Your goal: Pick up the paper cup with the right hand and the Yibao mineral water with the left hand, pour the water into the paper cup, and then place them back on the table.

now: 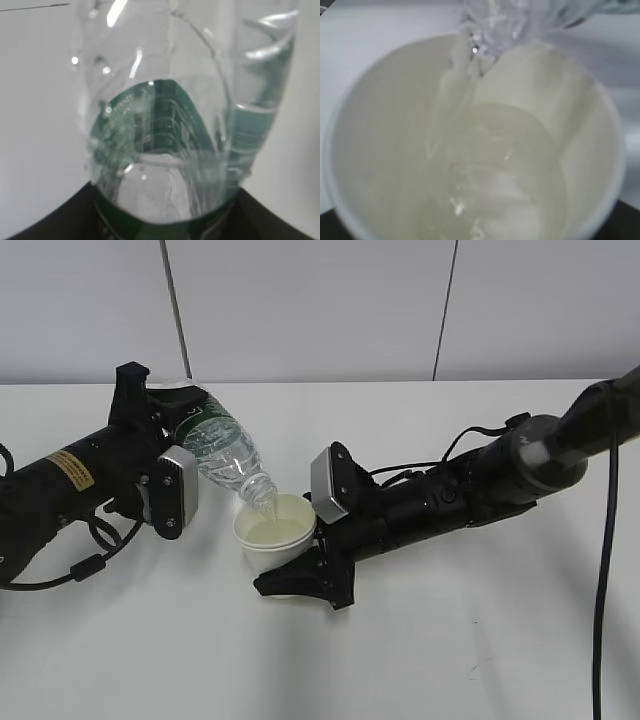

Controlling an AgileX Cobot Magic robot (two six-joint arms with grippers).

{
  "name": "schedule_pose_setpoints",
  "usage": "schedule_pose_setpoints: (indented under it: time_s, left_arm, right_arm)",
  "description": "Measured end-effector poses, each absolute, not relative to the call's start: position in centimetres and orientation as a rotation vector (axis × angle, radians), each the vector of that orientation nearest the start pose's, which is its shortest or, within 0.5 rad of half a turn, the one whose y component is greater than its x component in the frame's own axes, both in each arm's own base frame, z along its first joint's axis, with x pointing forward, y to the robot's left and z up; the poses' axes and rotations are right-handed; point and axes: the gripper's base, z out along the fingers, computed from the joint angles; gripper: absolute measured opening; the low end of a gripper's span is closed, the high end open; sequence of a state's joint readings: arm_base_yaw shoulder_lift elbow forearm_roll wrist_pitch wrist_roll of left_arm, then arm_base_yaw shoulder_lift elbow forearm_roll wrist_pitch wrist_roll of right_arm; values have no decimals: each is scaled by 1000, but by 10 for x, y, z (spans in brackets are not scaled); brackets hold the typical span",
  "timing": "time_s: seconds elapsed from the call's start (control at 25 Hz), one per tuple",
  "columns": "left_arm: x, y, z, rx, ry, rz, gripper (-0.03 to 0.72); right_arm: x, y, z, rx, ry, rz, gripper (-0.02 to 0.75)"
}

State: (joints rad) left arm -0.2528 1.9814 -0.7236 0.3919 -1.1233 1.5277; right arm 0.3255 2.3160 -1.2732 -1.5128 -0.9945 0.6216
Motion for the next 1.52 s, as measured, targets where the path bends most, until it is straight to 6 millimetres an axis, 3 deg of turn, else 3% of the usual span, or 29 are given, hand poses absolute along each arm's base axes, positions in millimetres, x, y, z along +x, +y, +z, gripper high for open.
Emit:
schedule_pose_setpoints:
  time_s: [1.52]
  left_arm:
    - [332, -118, 137, 1554, 709, 813, 352]
  right_arm:
    - [364, 205, 75, -1534, 1474, 939, 492]
